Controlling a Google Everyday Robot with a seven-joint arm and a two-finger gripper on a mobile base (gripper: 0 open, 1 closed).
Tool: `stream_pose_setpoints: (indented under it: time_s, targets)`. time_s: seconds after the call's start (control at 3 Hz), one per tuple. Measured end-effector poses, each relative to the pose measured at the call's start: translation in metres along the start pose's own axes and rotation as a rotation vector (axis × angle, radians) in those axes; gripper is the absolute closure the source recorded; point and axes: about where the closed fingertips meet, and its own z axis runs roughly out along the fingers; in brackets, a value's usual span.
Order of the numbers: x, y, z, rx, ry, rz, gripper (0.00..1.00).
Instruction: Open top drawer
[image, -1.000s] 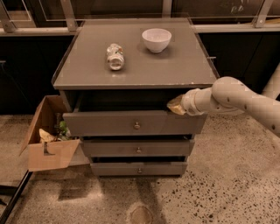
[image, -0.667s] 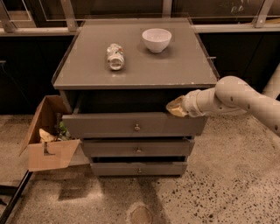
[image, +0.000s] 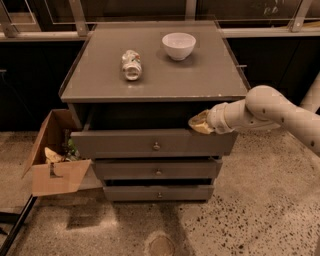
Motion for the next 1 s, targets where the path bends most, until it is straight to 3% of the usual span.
stream_pose_setpoints:
  time_s: [1.0]
  targets:
    - [-0.007, 0.018, -0.006, -0.056, -0.043, 0.003, 1.00]
